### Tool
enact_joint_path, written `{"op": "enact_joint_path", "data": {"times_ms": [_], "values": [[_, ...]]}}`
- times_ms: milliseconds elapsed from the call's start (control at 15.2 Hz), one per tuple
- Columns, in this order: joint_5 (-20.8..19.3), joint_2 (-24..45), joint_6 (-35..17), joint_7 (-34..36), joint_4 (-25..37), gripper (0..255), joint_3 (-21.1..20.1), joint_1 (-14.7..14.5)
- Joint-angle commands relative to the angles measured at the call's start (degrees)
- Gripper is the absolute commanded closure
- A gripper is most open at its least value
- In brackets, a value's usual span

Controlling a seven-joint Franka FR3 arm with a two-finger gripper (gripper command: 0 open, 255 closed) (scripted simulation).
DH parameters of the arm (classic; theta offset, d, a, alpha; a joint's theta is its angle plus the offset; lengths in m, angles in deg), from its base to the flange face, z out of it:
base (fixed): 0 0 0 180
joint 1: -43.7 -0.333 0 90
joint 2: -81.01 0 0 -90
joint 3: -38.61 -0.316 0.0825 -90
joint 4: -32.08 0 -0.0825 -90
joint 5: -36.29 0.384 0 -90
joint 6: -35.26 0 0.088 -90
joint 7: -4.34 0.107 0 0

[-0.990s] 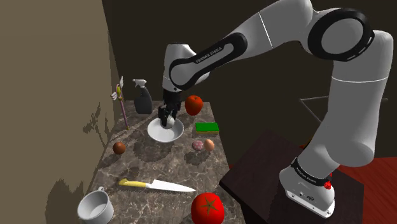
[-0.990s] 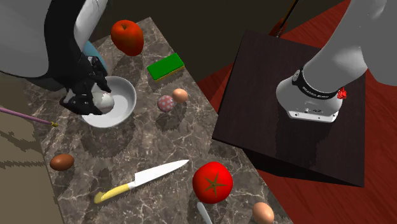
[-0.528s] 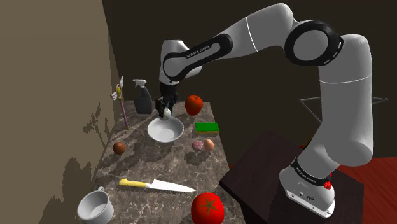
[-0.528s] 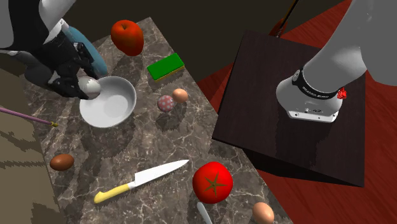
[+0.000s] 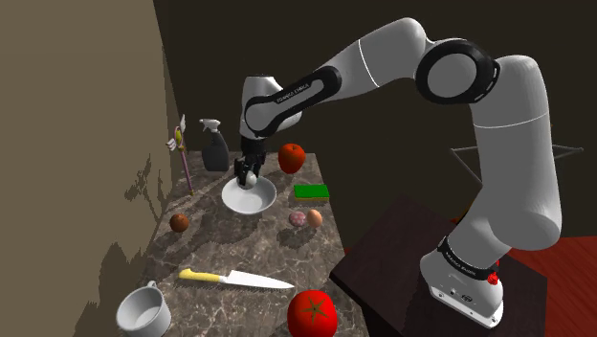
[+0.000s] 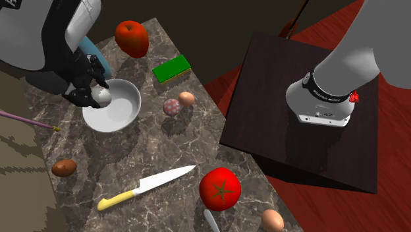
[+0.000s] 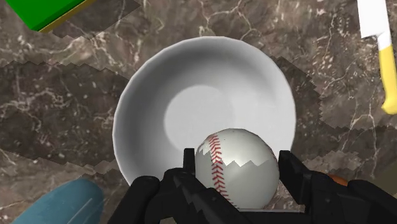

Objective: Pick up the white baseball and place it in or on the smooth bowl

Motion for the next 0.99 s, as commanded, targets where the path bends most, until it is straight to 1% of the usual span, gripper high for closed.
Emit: {"op": "enact_joint_path", "data": {"times_ms": [0, 198, 726, 792, 924], "values": [[-0.06, 1.08, -1.17, -0.17, -0.07, 255, 0.07, -0.07], [-0.12, 2.46, -2.60, -0.37, -0.14, 255, 0.15, -0.16], [-0.12, 2.47, -2.59, -0.37, -0.12, 255, 0.15, -0.16], [-0.12, 2.47, -2.58, -0.37, -0.11, 0, 0.15, -0.16], [-0.12, 2.47, -2.58, -0.37, -0.11, 0, 0.15, -0.16]]}}
